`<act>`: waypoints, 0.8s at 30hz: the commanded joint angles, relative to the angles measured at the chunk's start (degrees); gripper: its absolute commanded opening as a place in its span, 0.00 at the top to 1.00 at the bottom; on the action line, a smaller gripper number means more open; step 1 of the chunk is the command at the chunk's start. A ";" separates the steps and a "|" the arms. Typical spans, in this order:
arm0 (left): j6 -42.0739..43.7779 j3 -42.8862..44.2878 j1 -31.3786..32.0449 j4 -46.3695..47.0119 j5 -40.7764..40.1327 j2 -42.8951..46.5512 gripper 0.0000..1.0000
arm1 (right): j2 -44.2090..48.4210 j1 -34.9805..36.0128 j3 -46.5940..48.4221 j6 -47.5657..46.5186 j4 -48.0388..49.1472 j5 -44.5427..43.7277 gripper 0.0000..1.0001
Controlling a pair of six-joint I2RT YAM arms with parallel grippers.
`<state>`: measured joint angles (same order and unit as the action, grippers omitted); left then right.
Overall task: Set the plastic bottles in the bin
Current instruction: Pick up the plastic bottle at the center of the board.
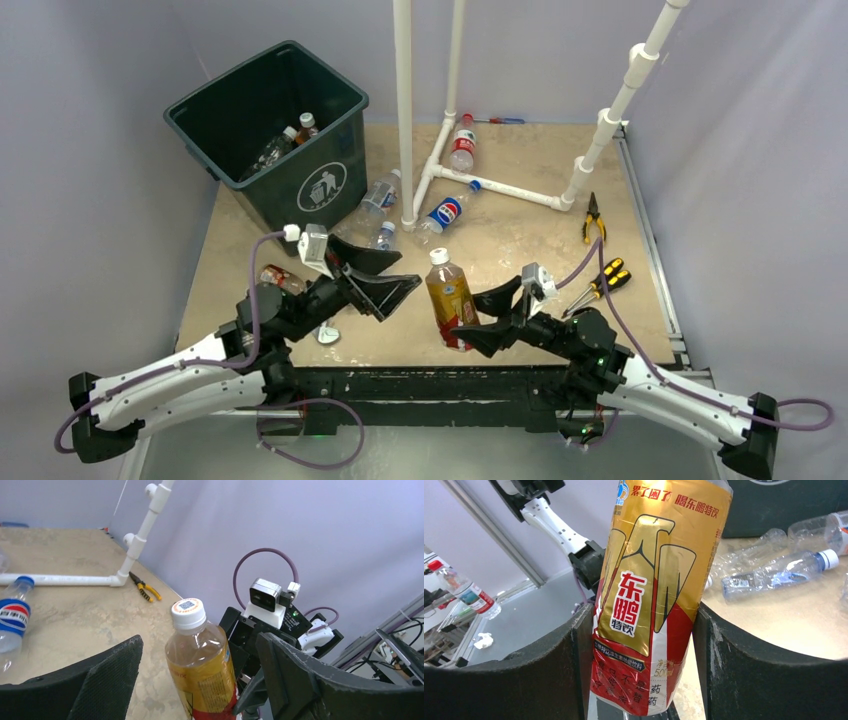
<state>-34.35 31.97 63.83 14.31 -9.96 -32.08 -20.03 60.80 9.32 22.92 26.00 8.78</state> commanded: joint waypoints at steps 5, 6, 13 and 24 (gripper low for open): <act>2.46 8.04 0.13 4.57 7.15 -10.91 0.21 | -1.33 0.20 0.91 -1.07 7.23 4.61 0.60; 2.45 8.52 0.15 4.22 7.11 -12.08 0.22 | -1.57 0.20 1.00 -1.16 7.27 4.77 0.60; 1.52 9.05 0.12 7.51 8.32 -15.69 0.37 | -1.71 0.20 1.07 -1.47 6.99 5.43 0.60; -0.55 8.27 0.14 9.97 11.11 -16.92 0.74 | -1.50 0.20 0.43 -1.63 6.98 5.28 0.61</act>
<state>-34.41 38.79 63.79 20.29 -2.13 -48.88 -21.67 60.82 9.28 22.06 31.05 13.52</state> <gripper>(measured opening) 0.349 0.650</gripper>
